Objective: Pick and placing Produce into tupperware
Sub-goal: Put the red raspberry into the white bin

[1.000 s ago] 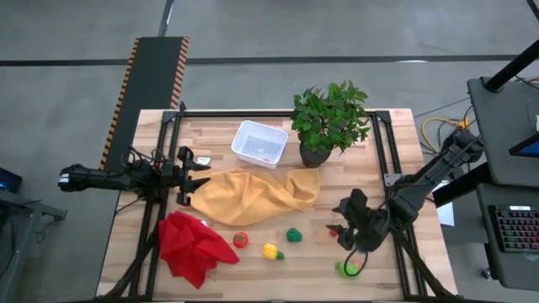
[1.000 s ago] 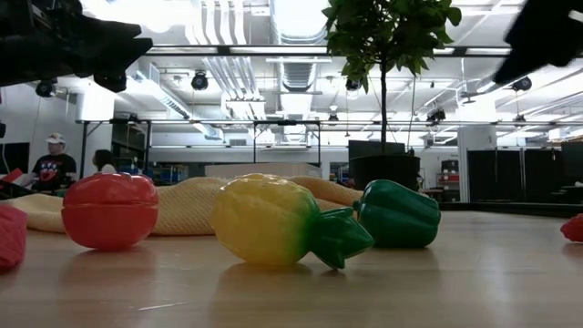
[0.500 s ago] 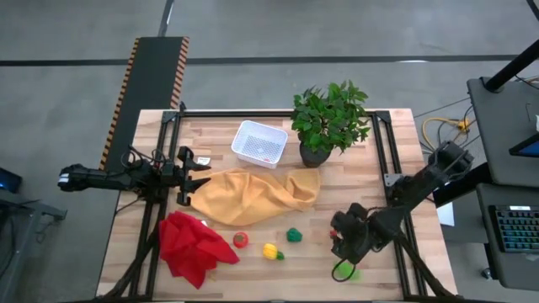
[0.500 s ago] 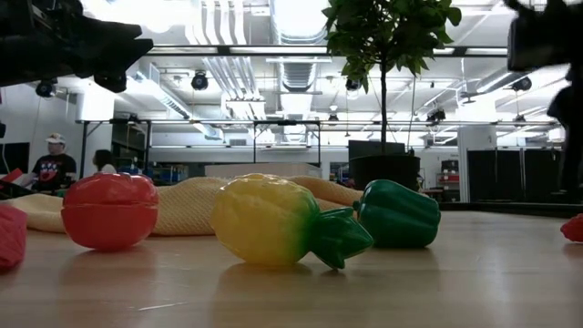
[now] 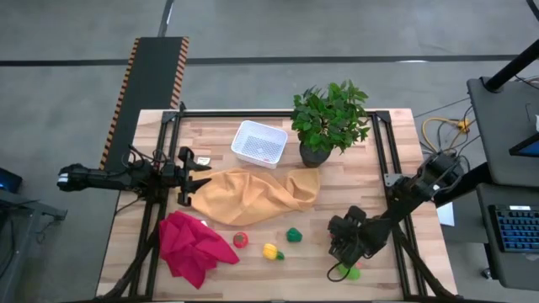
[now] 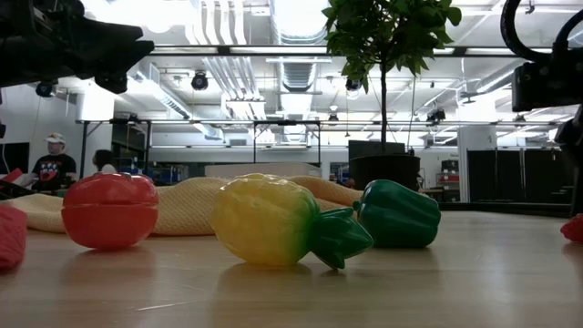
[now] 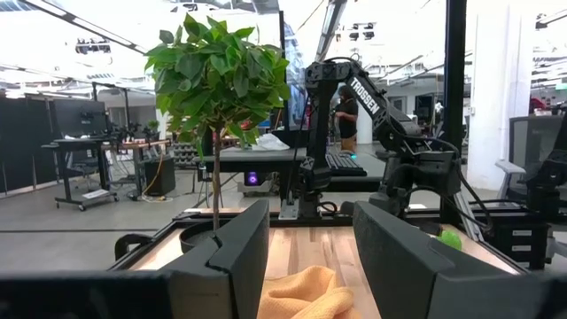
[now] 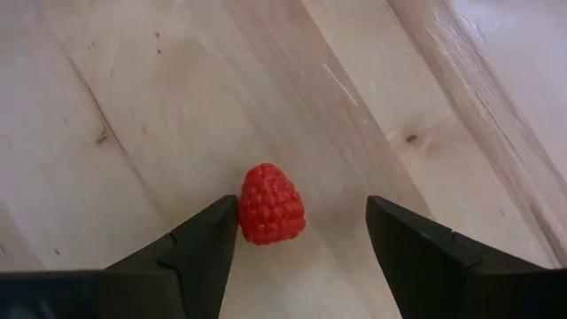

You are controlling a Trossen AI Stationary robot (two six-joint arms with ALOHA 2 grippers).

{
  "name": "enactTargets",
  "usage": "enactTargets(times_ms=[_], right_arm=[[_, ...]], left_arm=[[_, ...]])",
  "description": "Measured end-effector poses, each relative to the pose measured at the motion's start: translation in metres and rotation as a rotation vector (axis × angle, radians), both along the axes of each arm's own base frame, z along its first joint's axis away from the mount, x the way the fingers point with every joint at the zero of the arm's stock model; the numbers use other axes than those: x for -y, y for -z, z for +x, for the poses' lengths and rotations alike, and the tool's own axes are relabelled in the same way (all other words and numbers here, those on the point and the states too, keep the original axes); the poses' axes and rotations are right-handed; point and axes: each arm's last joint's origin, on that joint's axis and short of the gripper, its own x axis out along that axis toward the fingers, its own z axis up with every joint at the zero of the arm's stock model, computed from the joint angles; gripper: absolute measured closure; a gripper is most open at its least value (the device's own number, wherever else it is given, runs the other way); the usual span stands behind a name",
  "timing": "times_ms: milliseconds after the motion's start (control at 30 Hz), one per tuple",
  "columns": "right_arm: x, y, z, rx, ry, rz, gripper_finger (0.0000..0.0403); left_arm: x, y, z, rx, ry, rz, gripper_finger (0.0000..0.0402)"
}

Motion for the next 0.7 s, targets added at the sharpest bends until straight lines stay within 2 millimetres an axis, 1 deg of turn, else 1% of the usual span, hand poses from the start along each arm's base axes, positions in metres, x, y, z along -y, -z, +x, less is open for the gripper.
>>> enactTargets(times_ms=[267,700], right_arm=[[0.0014,-0.0036,-0.0013,0.003,-0.012,0.003,0.0198],[0.0025,-0.0033,-0.0004,0.004,-0.021,-0.002,0.0283]], left_arm=[[0.0000,0.0000,0.0000,0.000,0.000,0.001,0.0249],[0.0000,0.0002,0.0001,-0.002,0.000,0.001,0.0249]])
